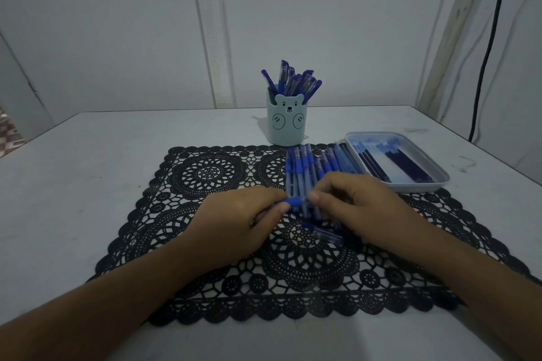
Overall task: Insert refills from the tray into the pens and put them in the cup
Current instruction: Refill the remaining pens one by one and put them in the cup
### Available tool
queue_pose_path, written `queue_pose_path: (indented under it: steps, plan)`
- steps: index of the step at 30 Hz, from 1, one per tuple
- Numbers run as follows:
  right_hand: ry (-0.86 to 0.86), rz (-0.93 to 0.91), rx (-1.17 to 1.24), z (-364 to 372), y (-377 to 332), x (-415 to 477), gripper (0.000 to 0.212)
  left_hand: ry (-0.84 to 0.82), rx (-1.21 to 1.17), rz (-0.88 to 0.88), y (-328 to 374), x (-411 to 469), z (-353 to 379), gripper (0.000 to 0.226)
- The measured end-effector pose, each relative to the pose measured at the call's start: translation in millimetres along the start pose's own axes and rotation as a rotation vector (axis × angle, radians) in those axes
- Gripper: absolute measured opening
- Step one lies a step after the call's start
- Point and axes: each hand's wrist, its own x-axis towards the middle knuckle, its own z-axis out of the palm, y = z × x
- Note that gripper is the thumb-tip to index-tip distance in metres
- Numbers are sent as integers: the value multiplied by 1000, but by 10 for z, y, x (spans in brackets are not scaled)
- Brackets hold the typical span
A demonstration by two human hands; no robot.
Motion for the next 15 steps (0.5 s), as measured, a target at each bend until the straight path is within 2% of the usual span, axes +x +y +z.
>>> queue_pose_path:
  steps: [1, 4, 8, 11, 15]
  plan:
    - [-16, 2, 9, -6, 8, 3, 6, 1, 0, -11, 3, 2, -2, 34]
    - [-40, 17, 55, 2, 21, 5, 23, 1, -4, -26, 9, 9, -9, 34]
    - [9, 20, 31, 20, -31, -9, 17, -13, 13, -21, 6, 8, -8, 33]
    - [53, -9, 25, 6, -26, 4, 9, -22, -17, -92, 8, 13, -12, 31]
    - [131, -23, 106, -21, 0, 22, 22, -37, -85, -213, 1, 30, -20, 39]
